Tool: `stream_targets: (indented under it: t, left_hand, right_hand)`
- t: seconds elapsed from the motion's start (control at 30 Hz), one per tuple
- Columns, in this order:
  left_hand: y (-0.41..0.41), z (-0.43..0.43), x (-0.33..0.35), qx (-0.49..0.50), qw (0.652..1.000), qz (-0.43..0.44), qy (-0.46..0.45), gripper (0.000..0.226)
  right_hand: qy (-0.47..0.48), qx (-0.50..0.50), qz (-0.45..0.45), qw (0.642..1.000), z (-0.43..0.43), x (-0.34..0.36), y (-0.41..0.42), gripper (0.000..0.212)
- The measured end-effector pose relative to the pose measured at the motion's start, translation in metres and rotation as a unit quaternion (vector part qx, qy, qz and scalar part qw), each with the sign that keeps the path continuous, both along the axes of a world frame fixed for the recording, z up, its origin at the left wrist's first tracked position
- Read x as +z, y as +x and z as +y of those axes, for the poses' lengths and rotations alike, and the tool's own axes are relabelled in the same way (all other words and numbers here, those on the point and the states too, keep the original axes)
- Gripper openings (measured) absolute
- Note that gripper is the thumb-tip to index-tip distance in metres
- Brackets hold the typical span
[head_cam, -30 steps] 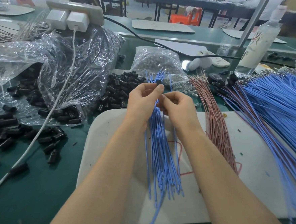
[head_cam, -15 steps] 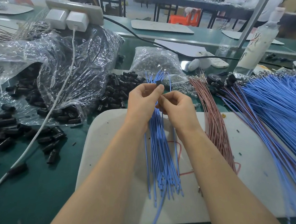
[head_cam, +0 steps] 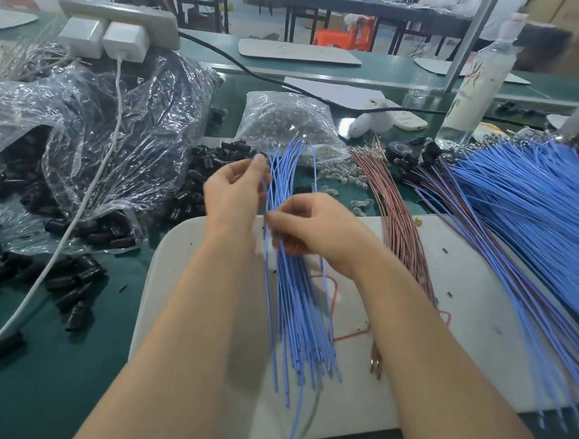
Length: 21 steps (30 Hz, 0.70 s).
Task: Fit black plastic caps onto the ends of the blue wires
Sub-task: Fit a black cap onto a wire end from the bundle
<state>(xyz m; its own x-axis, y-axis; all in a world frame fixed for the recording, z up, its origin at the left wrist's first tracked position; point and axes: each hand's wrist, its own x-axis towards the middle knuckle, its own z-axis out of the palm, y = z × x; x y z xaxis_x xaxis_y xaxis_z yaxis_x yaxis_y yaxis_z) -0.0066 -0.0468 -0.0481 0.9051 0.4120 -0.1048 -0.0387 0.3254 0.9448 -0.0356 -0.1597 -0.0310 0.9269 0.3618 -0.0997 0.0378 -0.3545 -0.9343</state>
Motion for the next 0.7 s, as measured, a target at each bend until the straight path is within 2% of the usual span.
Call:
stream_targets:
  t: [0.13,0.2,0.23,0.3,0.37,0.4,0.47,0.7]
  left_hand:
    - [0.004,0.008,-0.006,0.024,1.0,0.014,0.006,0.011]
    - [0.004,0.007,-0.007,0.004,1.0,0.013,0.023,0.009]
    - [0.003,0.006,-0.006,-0.009,1.0,0.011,0.025,0.007]
    - [0.002,0.005,-0.005,-0.026,0.999,0.011,0.036,0.004]
    - [0.001,0.004,-0.004,-0.031,0.999,0.015,0.041,0.003]
    - [0.001,0.003,-0.004,-0.033,0.999,0.014,0.038,0.003]
    - [0.0,0.002,-0.003,-0.038,0.999,0.015,0.035,0.002]
    - [-0.002,0.003,-0.005,-0.044,0.998,0.018,0.039,0.004]
  right_hand:
    - [-0.029,0.187,0.079,0.979,-0.012,0.017,-0.012,0.019]
    - [-0.079,0.197,0.082,0.974,-0.02,0.025,-0.013,0.022]
    - [-0.12,0.152,0.054,0.979,-0.026,0.027,-0.011,0.024]
    - [-0.219,-0.04,-0.031,0.974,-0.043,0.024,0.003,0.021]
    - [-0.311,-0.258,-0.07,0.912,-0.064,0.015,0.017,0.028]
    - [-0.343,-0.315,-0.06,0.883,-0.072,0.009,0.022,0.033]
    - [-0.374,-0.342,-0.027,0.862,-0.082,-0.003,0.027,0.033]
    - [-0.307,-0.4,-0.052,0.862,-0.088,-0.017,0.033,0.018]
